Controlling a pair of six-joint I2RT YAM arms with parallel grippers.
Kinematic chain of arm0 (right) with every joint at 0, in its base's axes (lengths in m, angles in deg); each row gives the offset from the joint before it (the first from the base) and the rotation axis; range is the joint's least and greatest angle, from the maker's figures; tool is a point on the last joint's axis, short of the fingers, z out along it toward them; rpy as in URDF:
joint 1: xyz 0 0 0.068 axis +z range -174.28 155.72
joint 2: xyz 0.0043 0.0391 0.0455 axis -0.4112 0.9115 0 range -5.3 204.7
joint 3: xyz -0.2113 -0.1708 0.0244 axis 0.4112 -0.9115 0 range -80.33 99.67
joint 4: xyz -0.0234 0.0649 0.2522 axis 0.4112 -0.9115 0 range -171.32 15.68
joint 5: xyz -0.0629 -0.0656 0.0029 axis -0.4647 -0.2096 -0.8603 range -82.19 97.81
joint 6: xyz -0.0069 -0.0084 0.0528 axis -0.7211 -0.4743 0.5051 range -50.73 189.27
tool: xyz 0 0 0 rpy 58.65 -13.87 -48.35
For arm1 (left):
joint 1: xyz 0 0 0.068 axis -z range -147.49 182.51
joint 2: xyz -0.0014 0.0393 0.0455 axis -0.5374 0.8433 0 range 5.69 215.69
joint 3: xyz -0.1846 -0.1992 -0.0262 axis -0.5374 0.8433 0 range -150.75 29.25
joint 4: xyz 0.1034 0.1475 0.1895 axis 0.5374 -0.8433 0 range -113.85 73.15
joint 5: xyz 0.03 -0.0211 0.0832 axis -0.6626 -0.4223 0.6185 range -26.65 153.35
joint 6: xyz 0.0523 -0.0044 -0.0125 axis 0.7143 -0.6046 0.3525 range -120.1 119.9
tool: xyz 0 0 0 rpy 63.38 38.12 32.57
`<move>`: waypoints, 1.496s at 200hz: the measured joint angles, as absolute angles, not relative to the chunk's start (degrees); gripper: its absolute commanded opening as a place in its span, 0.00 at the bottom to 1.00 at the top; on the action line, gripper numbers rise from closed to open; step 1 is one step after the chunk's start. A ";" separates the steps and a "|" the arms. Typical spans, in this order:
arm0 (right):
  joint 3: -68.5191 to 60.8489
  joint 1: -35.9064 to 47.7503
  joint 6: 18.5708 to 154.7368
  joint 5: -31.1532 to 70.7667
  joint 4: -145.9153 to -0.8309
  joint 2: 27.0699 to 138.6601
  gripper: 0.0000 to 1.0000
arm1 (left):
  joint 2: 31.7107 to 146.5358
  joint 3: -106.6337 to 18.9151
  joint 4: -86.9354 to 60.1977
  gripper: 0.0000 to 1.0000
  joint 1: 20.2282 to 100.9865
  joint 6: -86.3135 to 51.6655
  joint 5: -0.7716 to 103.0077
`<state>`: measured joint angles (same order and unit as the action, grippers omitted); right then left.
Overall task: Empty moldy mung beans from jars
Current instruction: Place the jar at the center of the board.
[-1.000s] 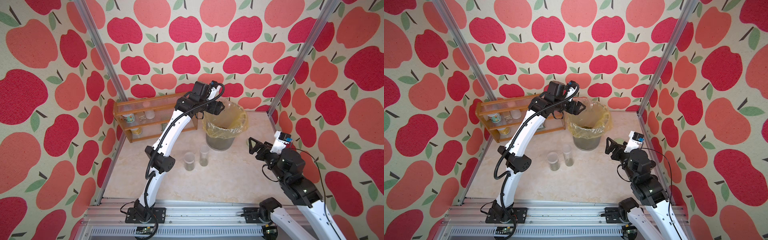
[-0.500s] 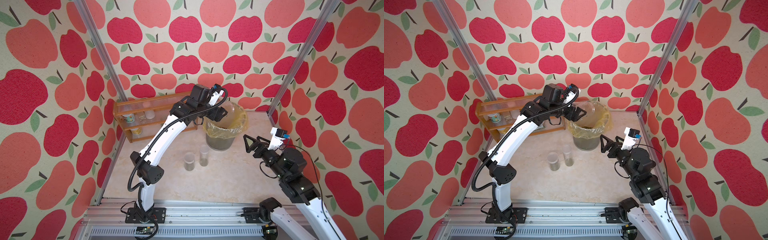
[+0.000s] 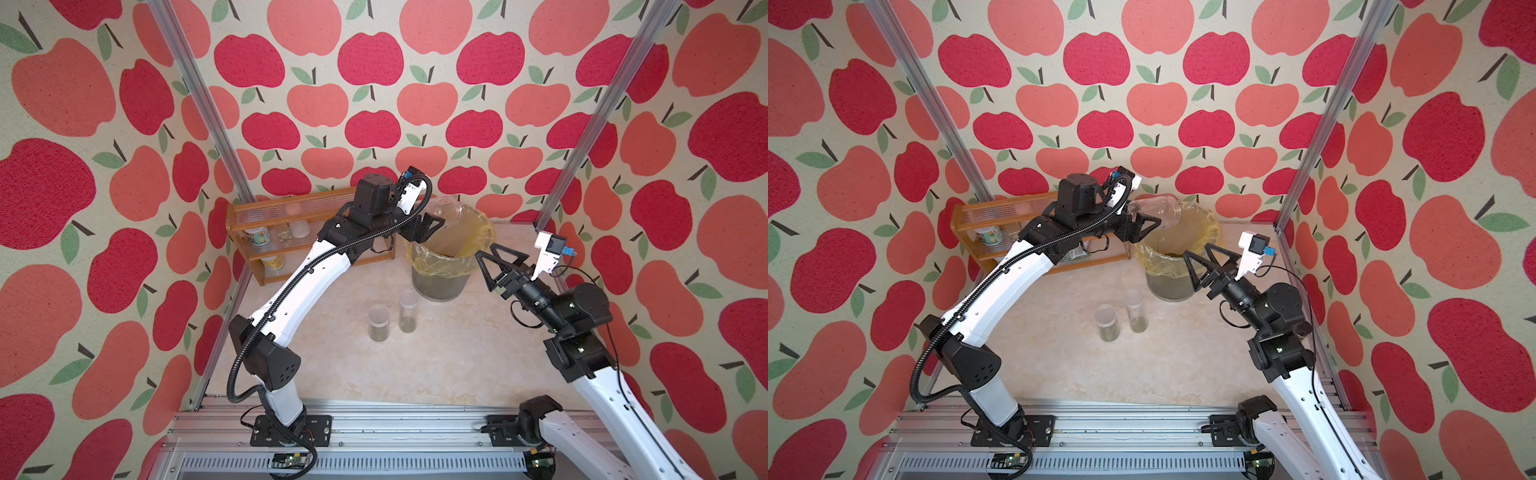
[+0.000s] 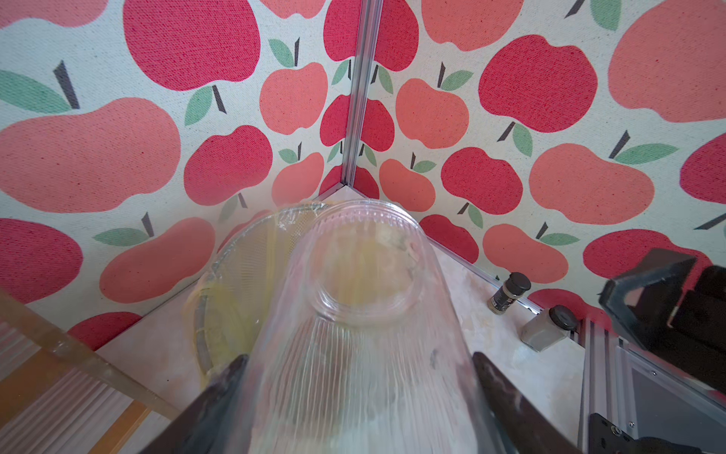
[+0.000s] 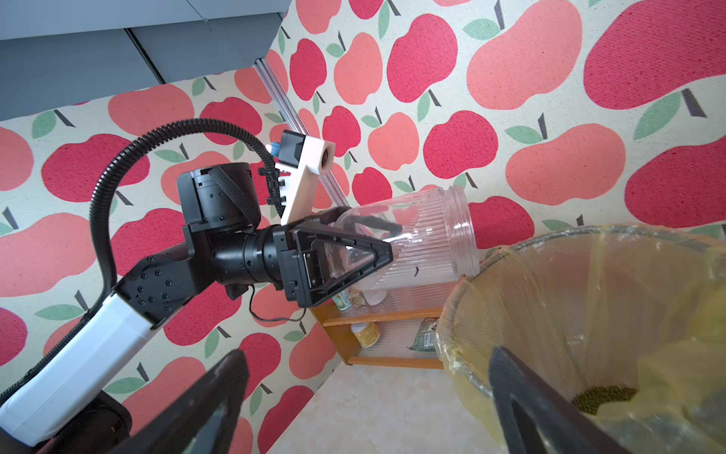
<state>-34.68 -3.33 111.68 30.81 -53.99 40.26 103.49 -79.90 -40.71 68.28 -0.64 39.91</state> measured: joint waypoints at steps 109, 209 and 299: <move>-29.56 -5.56 127.03 39.66 -35.45 57.46 0.97 | 93.24 -60.77 -18.04 0.36 66.73 -0.73 32.98; -28.14 -2.65 132.62 39.16 -24.48 65.24 0.99 | 92.67 -54.96 -3.64 0.35 67.05 -2.83 29.37; -28.43 -1.01 133.56 35.25 -14.88 66.75 0.99 | 93.15 -54.91 2.90 0.34 68.65 -5.43 26.35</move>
